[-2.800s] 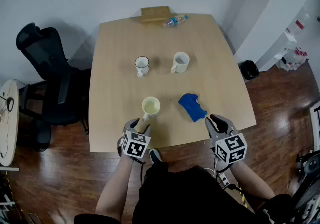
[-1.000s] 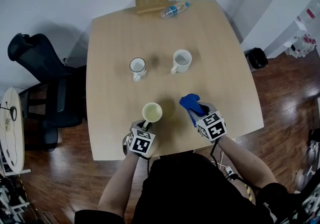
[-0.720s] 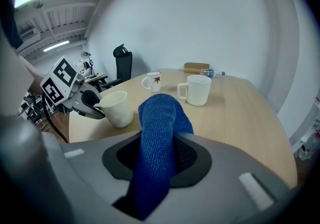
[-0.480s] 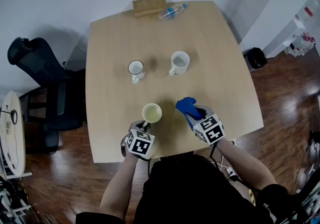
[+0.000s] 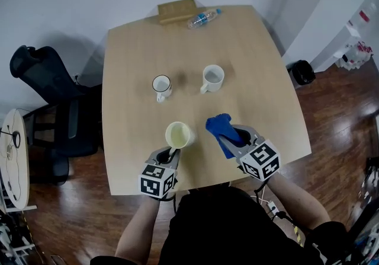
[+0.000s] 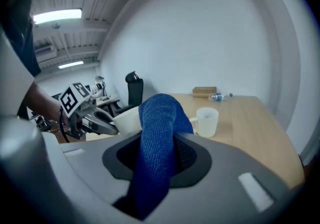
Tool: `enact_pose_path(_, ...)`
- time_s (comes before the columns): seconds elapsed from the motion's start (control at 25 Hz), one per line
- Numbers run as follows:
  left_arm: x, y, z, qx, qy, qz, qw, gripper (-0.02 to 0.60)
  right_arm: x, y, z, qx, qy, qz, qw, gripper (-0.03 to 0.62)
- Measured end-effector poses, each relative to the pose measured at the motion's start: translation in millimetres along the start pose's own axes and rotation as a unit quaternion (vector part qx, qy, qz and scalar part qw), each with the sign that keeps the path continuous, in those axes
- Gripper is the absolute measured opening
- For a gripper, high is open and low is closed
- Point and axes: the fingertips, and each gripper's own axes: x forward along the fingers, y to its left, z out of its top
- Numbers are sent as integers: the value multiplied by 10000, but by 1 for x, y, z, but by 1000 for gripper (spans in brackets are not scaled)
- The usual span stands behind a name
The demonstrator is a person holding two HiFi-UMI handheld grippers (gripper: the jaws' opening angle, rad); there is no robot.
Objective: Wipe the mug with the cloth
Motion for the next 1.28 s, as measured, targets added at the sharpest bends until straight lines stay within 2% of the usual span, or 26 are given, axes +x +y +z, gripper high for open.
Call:
enact_pose_path(0.08, -16, -8, 31, -518, -409, -241, 9975, 32, -17, 14, 48, -257, -595, 240, 9976, 120)
enact_pose_path(0.12, -23, -11, 45, -744, -571, -370, 9949, 32, -26, 24, 73, -579, -874, 333, 9939, 120)
enact_pose_path(0.2, -35, -20, 70, -1070, -818, -605, 9890, 32, -40, 51, 116, -1608, -1173, 466, 9789, 118)
enact_pose_path(0.32, -48, -36, 101, -1281, -1113, -862, 9817, 32, -43, 91, 145, -3080, -1106, 384, 9442, 118)
enact_pose_path(0.44, -57, -53, 124, -1386, -1355, -1069, 9752, 32, -34, 125, 151, -4261, -1368, 205, 8940, 118)
enact_pose_path(0.52, -62, -62, 134, -1472, -1486, -1213, 9703, 32, -30, 140, 144, -4854, -1410, 91, 8628, 117)
enact_pose_path(0.56, -64, -64, 136, -1492, -1541, -1274, 9684, 32, -30, 144, 142, -5032, -1430, 41, 8523, 115)
enact_pose_path(0.6, -66, -66, 138, -1479, -1591, -1330, 9670, 31, -30, 147, 141, -5115, -1451, 7, 8470, 114)
enact_pose_path(0.64, -68, -67, 139, -1437, -1633, -1393, 9661, 31, -32, 147, 143, -5112, -1473, -4, 8468, 114)
enact_pose_path(0.72, -74, -73, 141, -1292, -1698, -1603, 9637, 32, -40, 144, 154, -4884, -1550, 31, 8587, 114)
enact_pose_path(0.8, -82, -81, 142, -1037, -1728, -1862, 9616, 32, -53, 137, 171, -4373, -1645, 207, 8839, 114)
enact_pose_path(0.92, -99, -94, 146, -551, -1651, -2138, 9613, 32, -71, 128, 192, -3372, -1557, 980, 9233, 114)
enact_pose_path(0.96, -104, -98, 146, -367, -1624, -2238, 9603, 34, -77, 125, 198, -2909, -1534, 1286, 9356, 114)
enact_pose_path(1.04, -113, -108, 145, 33, -1559, -2469, 9564, 34, -88, 116, 211, -1583, -1598, 1848, 9567, 114)
enact_pose_path(1.08, -118, -113, 144, 247, -1518, -2598, 9533, 34, -93, 111, 216, -1005, -1616, 2123, 9585, 114)
enact_pose_path(1.16, -131, -125, 139, 672, -1416, -2897, 9442, 34, -99, 100, 216, -500, -1558, 2682, 9493, 113)
enact_pose_path(1.24, -146, -141, 131, 1073, -1303, -3293, 9290, 34, -104, 94, 211, -134, -1425, 3267, 9342, 114)
enact_pose_path(1.28, -154, -152, 126, 1256, -1245, -3532, 9187, 34, -107, 94, 208, 147, -1335, 3637, 9218, 114)
